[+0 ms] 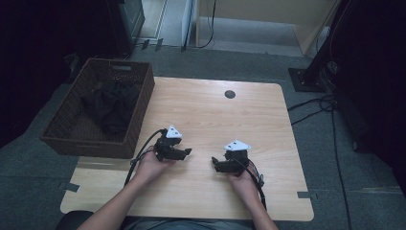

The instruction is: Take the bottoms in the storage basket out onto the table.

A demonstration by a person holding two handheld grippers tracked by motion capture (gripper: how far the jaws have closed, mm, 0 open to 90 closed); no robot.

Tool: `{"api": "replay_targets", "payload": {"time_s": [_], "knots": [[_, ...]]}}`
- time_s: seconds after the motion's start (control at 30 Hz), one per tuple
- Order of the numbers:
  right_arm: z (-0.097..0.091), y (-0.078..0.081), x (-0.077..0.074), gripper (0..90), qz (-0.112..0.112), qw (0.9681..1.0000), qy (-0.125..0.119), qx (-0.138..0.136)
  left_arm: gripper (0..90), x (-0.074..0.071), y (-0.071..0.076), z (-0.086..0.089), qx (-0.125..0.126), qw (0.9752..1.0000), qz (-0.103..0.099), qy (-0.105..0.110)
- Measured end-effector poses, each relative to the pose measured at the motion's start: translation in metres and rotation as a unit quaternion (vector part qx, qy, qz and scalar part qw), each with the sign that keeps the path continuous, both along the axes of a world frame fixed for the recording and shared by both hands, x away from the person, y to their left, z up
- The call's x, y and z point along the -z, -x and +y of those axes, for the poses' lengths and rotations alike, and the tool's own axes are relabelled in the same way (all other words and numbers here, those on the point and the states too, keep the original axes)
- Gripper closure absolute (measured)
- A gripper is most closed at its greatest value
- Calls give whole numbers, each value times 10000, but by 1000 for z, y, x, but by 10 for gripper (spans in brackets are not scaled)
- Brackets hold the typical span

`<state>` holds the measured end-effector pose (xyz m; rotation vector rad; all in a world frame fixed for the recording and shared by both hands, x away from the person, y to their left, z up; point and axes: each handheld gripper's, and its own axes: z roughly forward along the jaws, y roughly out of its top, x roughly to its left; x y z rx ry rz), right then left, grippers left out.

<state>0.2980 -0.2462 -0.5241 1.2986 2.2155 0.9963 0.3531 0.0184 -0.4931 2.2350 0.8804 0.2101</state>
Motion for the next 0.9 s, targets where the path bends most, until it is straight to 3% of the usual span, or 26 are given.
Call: {"api": "replay_targets", "payload": {"time_s": [0.17, 0.23, 0.27, 0.4, 0.5, 0.53, 0.6, 0.77, 0.9], "knots": [[0, 2, 0, 140, -3, 10000, 18, -62, 383, -33, -2, 11, -92, 9999, -22, 101], [1, 3, 0, 140, -15, 9999, 30, -109, 383, -49, -6, 19, -188, 9997, 62, 159], [1, 2, 0, 139, -12, 9999, 26, -110, 384, -49, -6, 19, -188, 9997, 62, 159], [1, 2, 0, 134, 21, 9999, 14, -104, 383, -78, -20, 40, -422, 9990, 122, -28], [2, 2, 0, 129, 32, 10000, 11, -92, 386, -97, -28, 51, -509, 9986, 116, 5], [2, 1, 0, 128, 19, 10000, 12, -96, 387, -97, -28, 51, -509, 9986, 116, 5], [3, 1, 0, 128, 26, 9999, 3, -117, 386, -113, -37, 59, -581, 9983, 93, -41], [3, 1, 0, 127, 28, 9999, -7, -110, 384, -128, -53, 73, -757, 9969, -42, -221], [3, 1, 0, 127, 30, 9999, -11, -108, 382, -128, -72, 88, -1012, 9941, -76, -393]]}}
